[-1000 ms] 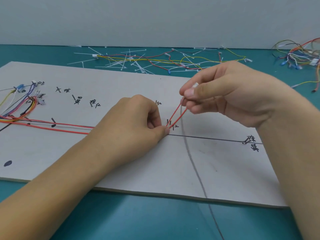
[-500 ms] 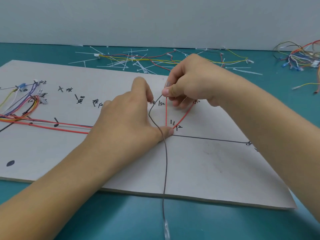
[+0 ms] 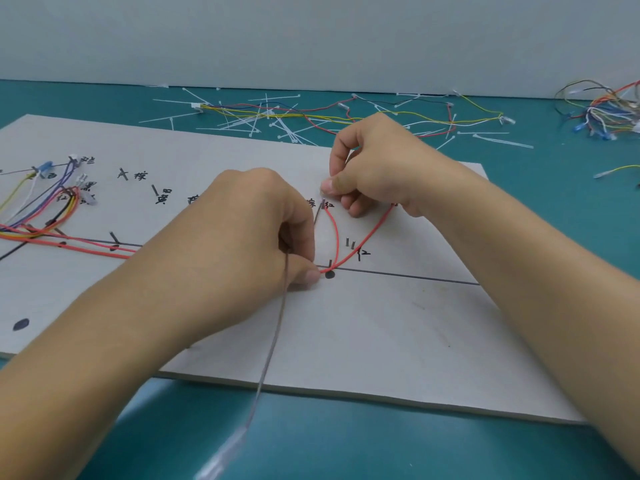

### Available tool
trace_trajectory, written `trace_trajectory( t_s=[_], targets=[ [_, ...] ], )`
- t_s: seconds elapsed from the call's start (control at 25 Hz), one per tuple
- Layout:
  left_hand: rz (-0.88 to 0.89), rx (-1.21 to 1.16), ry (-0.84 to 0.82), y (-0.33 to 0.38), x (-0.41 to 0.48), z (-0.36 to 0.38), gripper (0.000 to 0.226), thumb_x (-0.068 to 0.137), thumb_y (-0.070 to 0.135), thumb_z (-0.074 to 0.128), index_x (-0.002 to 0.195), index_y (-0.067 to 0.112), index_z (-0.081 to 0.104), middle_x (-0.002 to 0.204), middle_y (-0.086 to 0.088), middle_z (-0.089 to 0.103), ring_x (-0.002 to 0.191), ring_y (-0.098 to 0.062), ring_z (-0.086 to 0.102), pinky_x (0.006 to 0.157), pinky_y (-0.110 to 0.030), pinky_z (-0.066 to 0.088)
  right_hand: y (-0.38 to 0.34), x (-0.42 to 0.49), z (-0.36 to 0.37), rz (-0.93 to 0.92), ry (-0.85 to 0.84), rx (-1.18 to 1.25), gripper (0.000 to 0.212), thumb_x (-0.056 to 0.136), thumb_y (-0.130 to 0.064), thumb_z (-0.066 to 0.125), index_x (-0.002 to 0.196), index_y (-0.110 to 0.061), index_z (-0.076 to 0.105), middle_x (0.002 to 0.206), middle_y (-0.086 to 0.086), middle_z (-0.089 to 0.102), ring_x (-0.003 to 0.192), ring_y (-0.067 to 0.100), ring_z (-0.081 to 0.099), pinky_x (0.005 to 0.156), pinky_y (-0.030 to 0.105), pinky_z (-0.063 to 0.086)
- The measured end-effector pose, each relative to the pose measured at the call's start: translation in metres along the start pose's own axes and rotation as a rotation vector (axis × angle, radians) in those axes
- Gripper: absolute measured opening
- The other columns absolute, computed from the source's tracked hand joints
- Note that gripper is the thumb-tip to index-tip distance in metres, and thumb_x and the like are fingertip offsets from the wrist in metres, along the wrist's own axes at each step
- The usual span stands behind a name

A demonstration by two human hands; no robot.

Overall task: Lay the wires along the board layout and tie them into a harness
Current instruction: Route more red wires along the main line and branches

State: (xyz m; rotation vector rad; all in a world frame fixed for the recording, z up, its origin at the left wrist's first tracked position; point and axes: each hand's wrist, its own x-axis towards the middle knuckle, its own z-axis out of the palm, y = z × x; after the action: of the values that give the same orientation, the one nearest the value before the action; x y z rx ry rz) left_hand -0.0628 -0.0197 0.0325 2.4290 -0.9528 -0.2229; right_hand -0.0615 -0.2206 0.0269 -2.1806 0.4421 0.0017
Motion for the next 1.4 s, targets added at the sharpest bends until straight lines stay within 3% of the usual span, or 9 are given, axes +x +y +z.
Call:
trace_trajectory(
  t_s=[0.08, 0.24, 0.52, 0.6, 0.8, 0.96, 1.08, 1.24, 1.4],
  targets=[
    [0.013, 0.004, -0.003, 0.002, -0.002, 0.001, 0.021, 0.066, 0.023, 0.095, 0.066, 0.029, 0.075, 0.064, 0.024, 0.069, 0.064, 0.002, 0.066, 0.056, -0.019, 0.052, 0.0, 0.001, 0.001, -0.039, -0.027, -0.064, 0.016, 0.086, 0.003, 0.075, 0.08, -0.009, 0.065, 0.062, 0.012, 0.069, 0.045, 0.019, 0.064, 0.047, 0.027, 0.056],
    [0.046, -0.007, -0.015, 0.003, -0.002, -0.002, 0.025, 0.069, 0.009, 0.089, 0.066, 0.029, 0.074, 0.068, 0.028, 0.069, 0.068, 0.007, 0.066, 0.058, -0.008, 0.048, -0.001, 0.001, 0.001, -0.082, -0.073, -0.116, 0.014, 0.086, 0.003, 0.07, 0.083, -0.01, 0.075, 0.058, 0.004, 0.067, 0.052, 0.019, 0.065, 0.054, 0.031, 0.062],
    [-0.012, -0.189, 0.009, 0.006, -0.003, 0.004, 0.03, 0.067, 0.009, 0.092, 0.076, 0.028, 0.071, 0.062, 0.019, 0.073, 0.061, 0.004, 0.07, 0.061, -0.021, 0.051, -0.004, -0.014, 0.001, -0.099, -0.017, -0.174, 0.017, 0.086, -0.003, 0.065, 0.089, -0.017, 0.074, 0.071, 0.008, 0.073, 0.054, 0.022, 0.069, 0.051, 0.028, 0.058],
    [-0.025, -0.222, -0.012, 0.006, -0.001, 0.01, 0.029, 0.067, 0.009, 0.094, 0.075, 0.025, 0.071, 0.062, 0.017, 0.074, 0.059, 0.003, 0.07, 0.061, -0.02, 0.05, -0.006, -0.025, -0.002, -0.136, 0.016, -0.223, 0.018, 0.084, -0.008, 0.069, 0.089, -0.024, 0.073, 0.078, 0.003, 0.075, 0.06, 0.02, 0.071, 0.055, 0.031, 0.057],
    [-0.011, -0.308, -0.029, 0.005, 0.001, 0.014, 0.028, 0.065, 0.007, 0.094, 0.072, 0.021, 0.07, 0.062, 0.013, 0.074, 0.057, -0.001, 0.071, 0.058, -0.024, 0.056, -0.001, -0.066, -0.01, -0.228, 0.043, -0.256, 0.005, 0.082, -0.028, 0.077, 0.082, -0.03, 0.073, 0.073, -0.011, 0.072, 0.057, 0.002, 0.063, 0.051, 0.018, 0.047],
    [0.028, -0.278, 0.024, 0.004, 0.001, 0.02, 0.03, 0.061, 0.014, 0.093, 0.074, 0.024, 0.068, 0.062, 0.014, 0.073, 0.053, -0.002, 0.067, 0.052, -0.021, 0.053, 0.003, -0.098, -0.014, -0.193, -0.153, -0.227, 0.033, 0.071, -0.056, 0.081, 0.08, -0.025, 0.073, 0.064, -0.009, 0.07, 0.05, 0.002, 0.059, 0.046, 0.02, 0.045],
    [0.012, -0.28, 0.031, 0.002, 0.004, 0.023, 0.033, 0.061, 0.017, 0.096, 0.075, 0.024, 0.067, 0.063, 0.015, 0.073, 0.053, -0.001, 0.068, 0.052, -0.014, 0.049, 0.012, -0.098, -0.012, -0.138, -0.123, -0.306, 0.024, 0.07, -0.039, 0.088, 0.08, -0.027, 0.069, 0.07, -0.015, 0.072, 0.055, 0.001, 0.064, 0.054, 0.025, 0.051],
    [0.01, -0.271, 0.041, -0.001, 0.006, 0.025, 0.035, 0.061, 0.023, 0.098, 0.076, 0.026, 0.067, 0.065, 0.017, 0.072, 0.053, -0.001, 0.065, 0.053, -0.015, 0.049, 0.018, -0.096, -0.019, -0.099, -0.195, -0.192, 0.011, 0.085, -0.016, 0.08, 0.077, -0.019, 0.074, 0.061, 0.002, 0.073, 0.053, 0.015, 0.071, 0.059, 0.039, 0.061],
    [0.018, -0.205, 0.057, -0.003, 0.008, 0.025, 0.028, 0.06, 0.033, 0.099, 0.072, 0.028, 0.073, 0.073, 0.011, 0.069, 0.063, -0.002, 0.062, 0.056, -0.014, 0.047, 0.022, -0.1, -0.028, -0.102, -0.243, -0.219, 0.017, 0.089, -0.012, 0.074, 0.081, -0.027, 0.078, 0.06, 0.0, 0.071, 0.047, 0.014, 0.067, 0.05, 0.028, 0.055]
  ],
)
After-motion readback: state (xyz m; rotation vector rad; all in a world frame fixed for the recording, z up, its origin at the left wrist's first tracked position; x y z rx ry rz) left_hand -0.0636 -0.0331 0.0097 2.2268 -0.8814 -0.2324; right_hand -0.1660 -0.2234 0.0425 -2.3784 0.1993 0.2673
